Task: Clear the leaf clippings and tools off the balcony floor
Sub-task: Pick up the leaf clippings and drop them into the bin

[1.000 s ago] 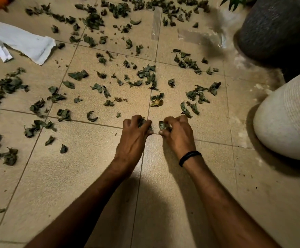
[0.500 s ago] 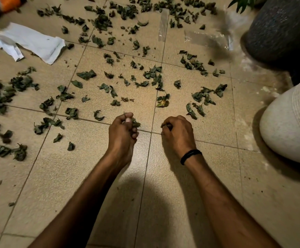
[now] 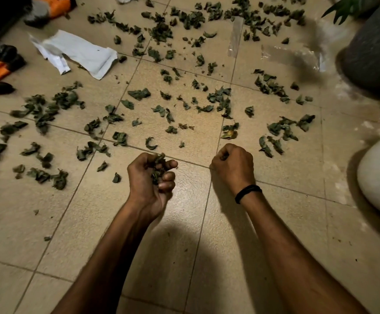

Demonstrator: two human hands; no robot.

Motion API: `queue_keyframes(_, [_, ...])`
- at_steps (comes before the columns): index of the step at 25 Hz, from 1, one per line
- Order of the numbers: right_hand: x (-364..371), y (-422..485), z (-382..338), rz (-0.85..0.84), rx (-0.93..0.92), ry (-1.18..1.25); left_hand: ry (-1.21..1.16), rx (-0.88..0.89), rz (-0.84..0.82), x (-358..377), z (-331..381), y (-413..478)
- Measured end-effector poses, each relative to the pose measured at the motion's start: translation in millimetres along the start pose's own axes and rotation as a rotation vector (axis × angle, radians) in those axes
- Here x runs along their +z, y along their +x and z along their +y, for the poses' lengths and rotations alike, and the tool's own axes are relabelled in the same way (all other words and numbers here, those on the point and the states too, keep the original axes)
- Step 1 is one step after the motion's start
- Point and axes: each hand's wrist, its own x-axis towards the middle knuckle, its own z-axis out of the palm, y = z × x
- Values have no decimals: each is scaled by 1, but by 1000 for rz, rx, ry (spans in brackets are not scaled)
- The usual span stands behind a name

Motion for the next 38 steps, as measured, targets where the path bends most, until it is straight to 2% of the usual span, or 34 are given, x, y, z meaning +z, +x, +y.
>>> queue_keyframes(3, [6,6,-30,-59,-52,146,-117,93,4,-8,12,-11])
queue_keyframes(6, [28,10,-59,-112,-293,29,-105,203,50,-20,25,-14])
queue_keyframes(8, [44,11,-69,-123,-380,-126,2,276,142,-27,31,-13])
queue_keyframes(10, [50,15,-75,-114,-356,-168,312,444,321,-36,36,-16])
queue_keyframes(13, [51,13,-93,-68,-367,-49,1118,851,580,-59,31,-19])
queue_keyframes(15, [57,9,-109,-154,-449,-24,1469,812,667,-74,23,-19])
queue_keyframes(17, [68,5,-121,-320,-495,-62,1642,682,735,-88,13,-11])
queue_keyframes(19, [79,3,-125,-352,-543,-115,1809,671,768,-95,5,-3])
queue_keyframes(22, [82,-1,-121,-263,-515,-92,1790,748,738,-102,7,2])
queue_keyframes(26, [63,8,-119,-66,-382,52,1357,785,688,-102,19,-9])
queue_keyframes(28, [57,22,-113,-29,-352,34,1313,843,625,-97,27,-17])
queue_keyframes(31, [63,29,-103,-111,-383,-104,1430,1030,570,-82,45,-11])
queue_keyframes(33, [67,25,-99,-115,-377,-128,1494,1092,552,-67,55,10])
queue_keyframes(35, [64,21,-100,-54,-357,-40,1679,979,587,-54,65,40])
queue_keyframes(37, [56,27,-104,31,-294,38,1885,773,695,-53,68,62])
queue_keyframes(38, [52,33,-105,61,-240,60,1926,751,726,-53,66,65])
